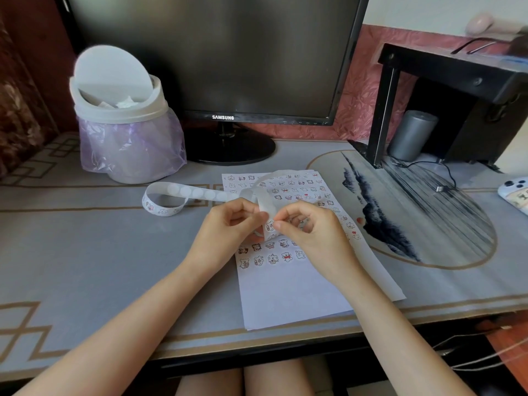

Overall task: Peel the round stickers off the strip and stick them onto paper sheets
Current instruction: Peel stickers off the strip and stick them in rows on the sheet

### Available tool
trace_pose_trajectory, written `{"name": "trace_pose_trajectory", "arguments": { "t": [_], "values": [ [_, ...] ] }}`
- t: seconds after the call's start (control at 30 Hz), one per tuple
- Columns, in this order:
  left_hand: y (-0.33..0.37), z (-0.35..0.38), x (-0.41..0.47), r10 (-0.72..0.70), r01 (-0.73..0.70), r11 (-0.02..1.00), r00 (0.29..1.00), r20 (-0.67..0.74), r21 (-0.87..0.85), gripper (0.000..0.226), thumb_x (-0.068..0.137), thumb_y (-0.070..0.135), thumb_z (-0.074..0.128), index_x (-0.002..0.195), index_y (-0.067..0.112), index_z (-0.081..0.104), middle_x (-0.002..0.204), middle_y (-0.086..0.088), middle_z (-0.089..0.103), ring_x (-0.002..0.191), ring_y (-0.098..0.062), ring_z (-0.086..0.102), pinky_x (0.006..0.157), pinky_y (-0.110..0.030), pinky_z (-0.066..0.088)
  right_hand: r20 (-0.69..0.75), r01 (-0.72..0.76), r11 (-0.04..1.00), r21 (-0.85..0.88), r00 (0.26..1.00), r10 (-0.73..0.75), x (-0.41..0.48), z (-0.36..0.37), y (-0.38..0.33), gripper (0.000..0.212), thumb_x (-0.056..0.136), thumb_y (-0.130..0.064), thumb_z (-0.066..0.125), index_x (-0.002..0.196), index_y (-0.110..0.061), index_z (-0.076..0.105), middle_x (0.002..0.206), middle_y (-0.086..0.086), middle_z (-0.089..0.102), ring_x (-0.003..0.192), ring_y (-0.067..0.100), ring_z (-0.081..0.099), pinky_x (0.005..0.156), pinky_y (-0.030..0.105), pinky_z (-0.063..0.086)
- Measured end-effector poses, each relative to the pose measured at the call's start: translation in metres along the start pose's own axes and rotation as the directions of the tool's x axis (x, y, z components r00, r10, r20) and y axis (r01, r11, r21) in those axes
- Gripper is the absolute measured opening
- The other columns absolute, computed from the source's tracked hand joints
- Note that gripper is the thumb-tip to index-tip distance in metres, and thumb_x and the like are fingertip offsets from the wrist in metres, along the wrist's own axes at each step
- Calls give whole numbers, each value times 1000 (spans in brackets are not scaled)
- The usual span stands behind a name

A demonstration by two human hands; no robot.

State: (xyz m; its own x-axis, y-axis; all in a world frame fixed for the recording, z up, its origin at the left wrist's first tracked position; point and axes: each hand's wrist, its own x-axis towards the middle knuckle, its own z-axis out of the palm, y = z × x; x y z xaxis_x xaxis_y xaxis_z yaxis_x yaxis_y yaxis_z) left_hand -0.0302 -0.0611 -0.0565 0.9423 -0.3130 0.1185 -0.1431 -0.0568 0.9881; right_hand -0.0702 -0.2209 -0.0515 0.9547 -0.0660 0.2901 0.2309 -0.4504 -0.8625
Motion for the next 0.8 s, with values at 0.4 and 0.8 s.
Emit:
{"name": "trace_pose_trajectory", "arguments": {
  "t": [0.4,0.8],
  "values": [
    [-2,-1,2,-75,75,997,997,-3,5,14,88,14,64,75,11,63,71,-7,69,65,-16,67,71,-26,58,-18,-86,985,148,996,90,-10,-32,-7,10,82,-5,69,79,-14,66,64,-15,62,60,1,53,51,8,37],
    [-5,0,3,-84,84,996,996,12,25,12,88,12,64,77,7,62,70,-7,66,64,-14,65,72,-26,58,-125,-468,883,-23,878,462,-25,-103,26,4,84,-12,69,81,-10,67,48,-12,57,52,10,40,52,23,29]
  ]
}}
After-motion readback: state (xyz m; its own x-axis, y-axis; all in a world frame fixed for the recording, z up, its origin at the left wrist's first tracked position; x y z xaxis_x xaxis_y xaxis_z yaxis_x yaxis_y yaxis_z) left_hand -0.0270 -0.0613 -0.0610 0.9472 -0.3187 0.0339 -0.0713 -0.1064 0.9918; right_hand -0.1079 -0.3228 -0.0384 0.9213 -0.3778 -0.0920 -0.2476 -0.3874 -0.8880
